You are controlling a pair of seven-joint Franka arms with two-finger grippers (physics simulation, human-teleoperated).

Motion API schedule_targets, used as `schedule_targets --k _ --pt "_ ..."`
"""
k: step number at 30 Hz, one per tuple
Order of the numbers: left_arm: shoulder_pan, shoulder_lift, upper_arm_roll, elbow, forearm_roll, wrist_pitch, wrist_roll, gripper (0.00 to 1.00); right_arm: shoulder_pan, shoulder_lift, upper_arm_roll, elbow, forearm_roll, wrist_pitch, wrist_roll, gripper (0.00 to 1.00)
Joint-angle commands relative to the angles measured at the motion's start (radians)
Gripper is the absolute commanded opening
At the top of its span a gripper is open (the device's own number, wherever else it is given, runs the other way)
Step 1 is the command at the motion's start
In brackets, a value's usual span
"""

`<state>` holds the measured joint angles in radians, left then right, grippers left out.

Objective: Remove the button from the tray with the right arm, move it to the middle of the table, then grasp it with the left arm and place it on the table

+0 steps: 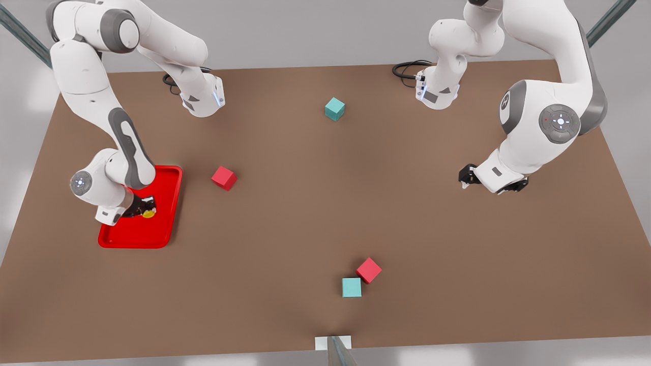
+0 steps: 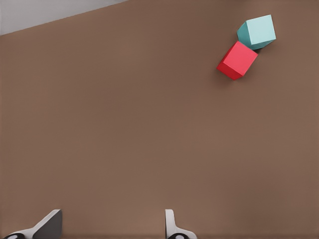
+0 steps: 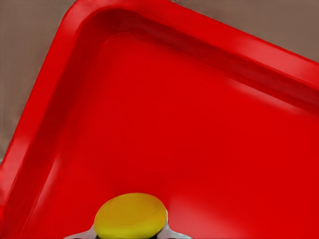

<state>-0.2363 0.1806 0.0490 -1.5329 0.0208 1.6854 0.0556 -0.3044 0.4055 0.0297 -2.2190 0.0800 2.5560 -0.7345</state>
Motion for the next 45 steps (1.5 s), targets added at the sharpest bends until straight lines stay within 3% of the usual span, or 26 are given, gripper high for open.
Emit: schedule_targets --k 1,5,10,18,24,27,35,45 --pt "0.0 -0.001 0.0 0.0 0.001 -0.001 0.0 1.0 0.001 -0.002 0.025 0.012 0.0 -0.017 0.026 0.38" --pt "0.0 -0.001 0.0 0.0 0.001 0.0 0.0 1.0 0.004 -0.001 0.104 0.058 0.021 -0.026 0.072 0.38" --pt "0.0 -0.001 0.0 0.0 0.001 -0.001 0.0 1.0 0.062 -0.001 0.17 0.26 0.02 -0.336 0.262 0.4" --pt "0.0 0.0 0.0 0.0 0.001 0.0 -0.002 1.0 0.462 0.002 0.171 0.466 0.032 -0.542 0.935 0.39" --pt "0.0 0.0 0.0 0.0 0.001 0.0 -0.002 1.0 0.668 0.127 0.17 0.696 0.106 -0.573 1.331 0.4" --pt "0.0 0.0 0.0 0.0 0.001 0.0 -0.002 1.0 0.798 0.3 0.165 0.926 0.113 -0.583 1.574 0.4" --pt "0.0 0.01 0.0 0.0 0.001 0.007 -0.002 1.0 0.998 0.619 0.107 1.315 0.124 -0.553 2.043 0.41" --pt "0.0 0.025 0.0 0.0 0.001 0.016 -0.002 1.0 1.033 0.684 0.095 1.334 0.175 -0.461 2.195 0.43"
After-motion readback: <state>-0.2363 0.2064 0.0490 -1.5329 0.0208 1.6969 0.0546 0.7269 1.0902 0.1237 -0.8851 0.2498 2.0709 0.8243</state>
